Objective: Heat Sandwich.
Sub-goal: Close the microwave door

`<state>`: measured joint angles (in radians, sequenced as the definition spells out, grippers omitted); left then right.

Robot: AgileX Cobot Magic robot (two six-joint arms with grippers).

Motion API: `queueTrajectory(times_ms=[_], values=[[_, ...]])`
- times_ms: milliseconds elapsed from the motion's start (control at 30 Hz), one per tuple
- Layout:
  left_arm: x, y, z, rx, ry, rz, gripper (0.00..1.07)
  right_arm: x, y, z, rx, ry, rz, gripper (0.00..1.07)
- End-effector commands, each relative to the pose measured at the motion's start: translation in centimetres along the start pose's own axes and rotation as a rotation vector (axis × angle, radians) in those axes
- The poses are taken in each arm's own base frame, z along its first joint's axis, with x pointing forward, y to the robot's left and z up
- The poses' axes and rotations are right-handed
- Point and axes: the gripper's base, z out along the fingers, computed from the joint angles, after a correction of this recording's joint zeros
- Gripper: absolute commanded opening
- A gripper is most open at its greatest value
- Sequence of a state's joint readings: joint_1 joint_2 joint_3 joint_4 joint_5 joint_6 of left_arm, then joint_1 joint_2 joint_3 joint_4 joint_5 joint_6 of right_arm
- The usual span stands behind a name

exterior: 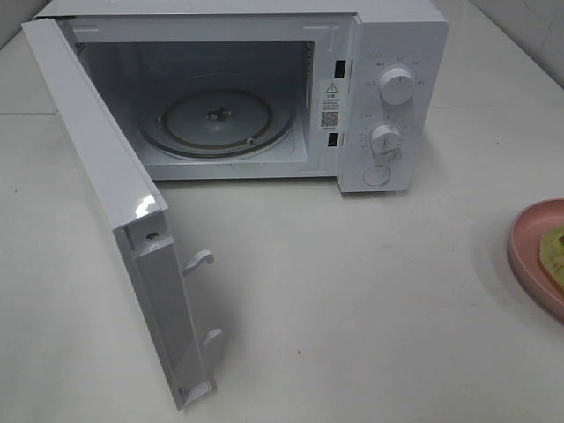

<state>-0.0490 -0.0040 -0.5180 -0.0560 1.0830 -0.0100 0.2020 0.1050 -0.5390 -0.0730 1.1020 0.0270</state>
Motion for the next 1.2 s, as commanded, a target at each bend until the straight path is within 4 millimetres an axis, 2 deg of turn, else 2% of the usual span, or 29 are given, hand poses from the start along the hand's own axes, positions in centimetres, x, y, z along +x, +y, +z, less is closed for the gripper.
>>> queueTrajectory(times_ms=[33,133,233,567,1200], values=[[0.04,-0.02,-0.21,-0.002,-0.029,-0.001,1.0,0.54,-0.11,-0.71,0.01,-0.096,0.0,0.76],[0.04,-0.02,-0.21,-0.002,-0.029,-0.001,1.0,1.06,-0.32,-1.14,0.034,-0.183,-0.004,0.76],[0.04,-0.02,-0.21,-0.002,-0.029,-0.001,1.0,1.1,-0.23,-0.49,0.027,-0.197,0.009,0.76],[0.04,-0.02,-0.21,-0.002,-0.029,-0.001,1.0,1.15,-0.11,-0.61,0.148,-0.192,0.09,0.76],[0.04,-0.02,-0.21,-0.002,-0.029,-0.001,1.0,1.12,-0.1,-0.66,0.144,-0.194,0.088,0.75]])
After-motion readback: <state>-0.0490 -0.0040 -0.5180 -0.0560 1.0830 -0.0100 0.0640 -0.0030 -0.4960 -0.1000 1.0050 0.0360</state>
